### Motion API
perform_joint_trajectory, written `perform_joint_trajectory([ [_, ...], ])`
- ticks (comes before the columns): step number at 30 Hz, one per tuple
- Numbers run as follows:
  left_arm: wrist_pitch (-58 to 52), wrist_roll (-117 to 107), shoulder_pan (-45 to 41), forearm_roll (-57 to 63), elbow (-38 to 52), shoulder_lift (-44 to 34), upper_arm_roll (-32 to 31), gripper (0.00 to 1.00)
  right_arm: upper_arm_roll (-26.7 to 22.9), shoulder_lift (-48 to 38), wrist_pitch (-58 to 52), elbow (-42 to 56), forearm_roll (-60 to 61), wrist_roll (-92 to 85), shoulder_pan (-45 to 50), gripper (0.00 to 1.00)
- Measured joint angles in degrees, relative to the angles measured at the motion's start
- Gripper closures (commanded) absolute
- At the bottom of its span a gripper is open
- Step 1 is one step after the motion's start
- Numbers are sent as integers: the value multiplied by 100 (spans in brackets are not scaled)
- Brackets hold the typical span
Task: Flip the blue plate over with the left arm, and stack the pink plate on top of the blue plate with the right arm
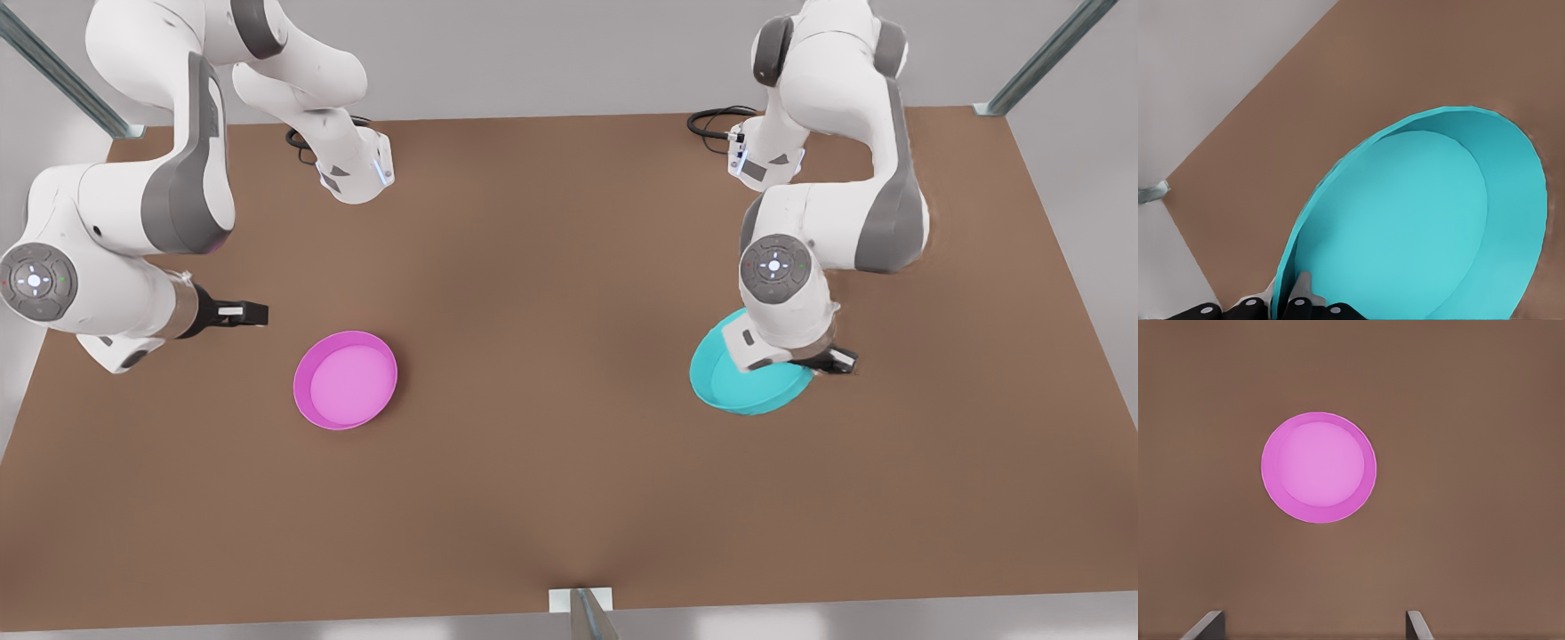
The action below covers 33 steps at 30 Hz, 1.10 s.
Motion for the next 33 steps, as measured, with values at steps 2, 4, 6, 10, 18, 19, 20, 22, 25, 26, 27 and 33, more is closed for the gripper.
perform_joint_trajectory([
  [2,-22,-487,-1439,688,-274,429,1578,79,-1,12,0,2,10,-3,-34,0],
  [4,121,-1090,-2293,1072,-514,779,2310,79,-1,31,0,0,15,-9,-38,0],
  [6,294,-1759,-2786,1291,-630,1064,2509,79,-1,51,0,1,19,-15,-40,0],
  [10,520,-3171,-3313,1613,-676,1718,2342,79,-5,70,0,8,25,-26,-44,0],
  [18,1111,-6345,-3934,3315,-2372,1602,1125,79,-10,132,-5,-3,29,-39,-125,0],
  [19,1127,-6703,-3897,3486,-2401,1593,969,79,-10,133,-8,-18,34,-40,-154,0],
  [20,1139,-7052,-3868,3620,-2415,1611,856,79,-10,134,-12,-26,40,-40,-183,0],
  [22,1124,-7706,-3768,3838,-2428,1650,561,79,-10,139,-17,-36,47,-41,-208,0],
  [25,1094,-8590,-3649,4030,-2411,1767,315,79,-10,180,-24,-35,57,-43,-242,0],
  [26,1089,-8867,-3623,4099,-2399,1840,254,79,-10,184,-26,-33,59,-43,-244,0],
  [27,1091,-9134,-3576,4179,-2388,1897,188,79,-10,185,-27,-31,61,-43,-245,0],
  [33,1083,-10530,-3373,4548,-2311,2146,-18,79,-9,195,-32,-33,65,-45,-247,0],
])
